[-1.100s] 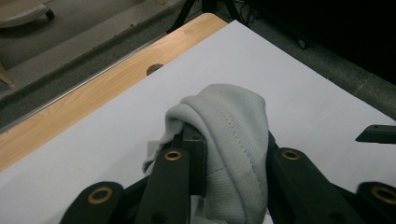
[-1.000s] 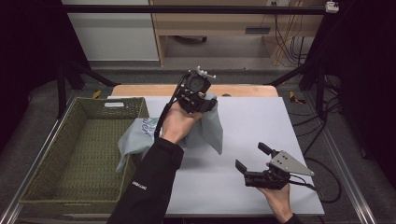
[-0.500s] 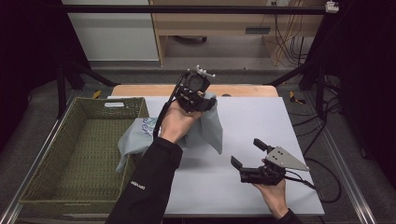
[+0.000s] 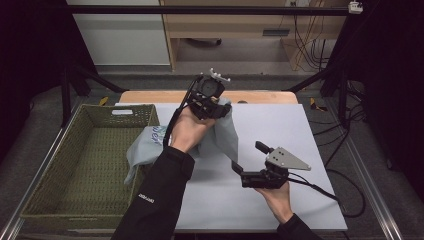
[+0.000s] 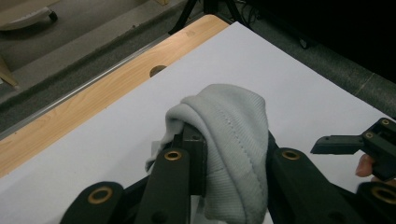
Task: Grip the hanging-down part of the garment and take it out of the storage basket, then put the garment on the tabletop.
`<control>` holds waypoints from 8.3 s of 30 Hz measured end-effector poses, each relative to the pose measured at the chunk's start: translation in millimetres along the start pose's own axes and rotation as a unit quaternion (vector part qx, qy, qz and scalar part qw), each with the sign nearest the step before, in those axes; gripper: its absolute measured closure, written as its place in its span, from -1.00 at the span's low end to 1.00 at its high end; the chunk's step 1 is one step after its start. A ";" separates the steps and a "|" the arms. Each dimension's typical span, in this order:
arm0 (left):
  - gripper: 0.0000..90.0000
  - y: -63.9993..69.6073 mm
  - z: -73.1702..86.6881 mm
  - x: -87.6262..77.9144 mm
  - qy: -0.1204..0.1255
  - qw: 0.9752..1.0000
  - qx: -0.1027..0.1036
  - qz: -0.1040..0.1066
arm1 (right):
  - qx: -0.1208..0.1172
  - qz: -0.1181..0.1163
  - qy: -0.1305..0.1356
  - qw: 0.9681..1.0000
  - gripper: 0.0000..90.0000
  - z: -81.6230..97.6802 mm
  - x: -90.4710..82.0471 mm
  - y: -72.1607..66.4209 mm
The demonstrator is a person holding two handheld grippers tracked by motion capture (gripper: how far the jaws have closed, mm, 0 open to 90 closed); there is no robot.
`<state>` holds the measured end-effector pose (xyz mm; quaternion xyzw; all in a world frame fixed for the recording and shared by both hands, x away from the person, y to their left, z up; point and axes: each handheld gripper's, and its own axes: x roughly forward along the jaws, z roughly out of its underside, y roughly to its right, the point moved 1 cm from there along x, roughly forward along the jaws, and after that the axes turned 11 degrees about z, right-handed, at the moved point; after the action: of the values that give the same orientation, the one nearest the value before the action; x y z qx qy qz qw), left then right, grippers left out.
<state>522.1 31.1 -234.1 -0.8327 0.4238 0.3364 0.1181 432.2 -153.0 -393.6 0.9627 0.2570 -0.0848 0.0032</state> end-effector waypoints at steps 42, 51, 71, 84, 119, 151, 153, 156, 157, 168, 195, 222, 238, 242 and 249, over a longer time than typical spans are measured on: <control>0.64 3.2 -2.9 -6.4 0.003 1.000 0.008 -0.003 | -0.013 -0.010 -0.064 0.998 0.23 17.8 97.9 -19.5; 0.65 2.7 -2.4 -9.7 0.004 1.000 0.008 -0.005 | -0.018 -0.024 -0.052 0.998 0.29 7.8 87.4 -18.0; 0.65 4.5 -3.1 -8.6 0.004 1.000 0.011 -0.006 | -0.031 -0.021 -0.031 0.999 0.12 11.0 80.7 -15.6; 0.65 4.5 -2.7 -9.3 0.002 1.000 0.012 -0.006 | -0.039 -0.031 -0.048 0.998 0.98 11.6 83.4 -13.4; 0.66 21.9 -8.3 12.1 -0.011 0.999 0.028 0.018 | -0.046 0.028 -0.001 0.999 0.99 -19.0 -9.4 65.0; 0.66 21.4 -0.5 22.5 -0.019 0.999 0.026 0.016 | -0.018 0.002 -0.015 1.000 -0.95 -2.3 -29.3 63.1; 0.66 20.8 0.6 22.5 -0.019 0.999 0.026 0.015 | -0.009 0.005 -0.004 1.000 -0.98 -4.1 -33.1 63.7; 0.66 19.5 2.6 22.2 -0.020 0.999 0.025 0.017 | -0.003 0.021 0.002 1.000 -0.99 -5.6 -37.6 67.4; 0.66 19.0 3.2 22.1 -0.019 0.999 0.025 0.017 | -0.003 0.025 0.004 1.000 -0.99 -5.5 -39.5 69.3; 0.66 13.0 10.5 21.9 -0.014 0.999 0.018 0.026 | 0.001 0.047 -0.003 0.999 -0.99 7.1 -46.7 76.3; 0.66 13.9 69.0 53.3 -0.015 0.999 0.014 0.041 | 0.009 0.035 0.000 0.999 -0.99 35.5 -62.4 94.7; -0.34 15.7 120.6 82.3 -0.023 0.999 0.008 0.029 | 0.018 0.035 0.008 0.999 -0.99 34.9 -65.2 97.3; -0.79 17.2 136.3 27.5 0.120 0.993 0.012 0.001 | 0.021 0.038 0.005 0.999 -0.99 34.2 -63.2 97.0; -0.83 17.2 151.9 16.5 0.161 0.987 0.011 0.001 | 0.023 0.037 0.006 0.999 -0.99 34.0 -63.1 97.3; -0.83 18.3 180.4 4.0 0.201 0.979 0.008 -0.005 | 0.024 0.037 0.004 0.999 -0.99 33.8 -63.4 97.4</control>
<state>426.3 104.2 -369.7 -0.8843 0.4378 0.1579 0.0387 420.8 -270.6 -420.1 0.9717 0.2188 -0.0870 -0.0179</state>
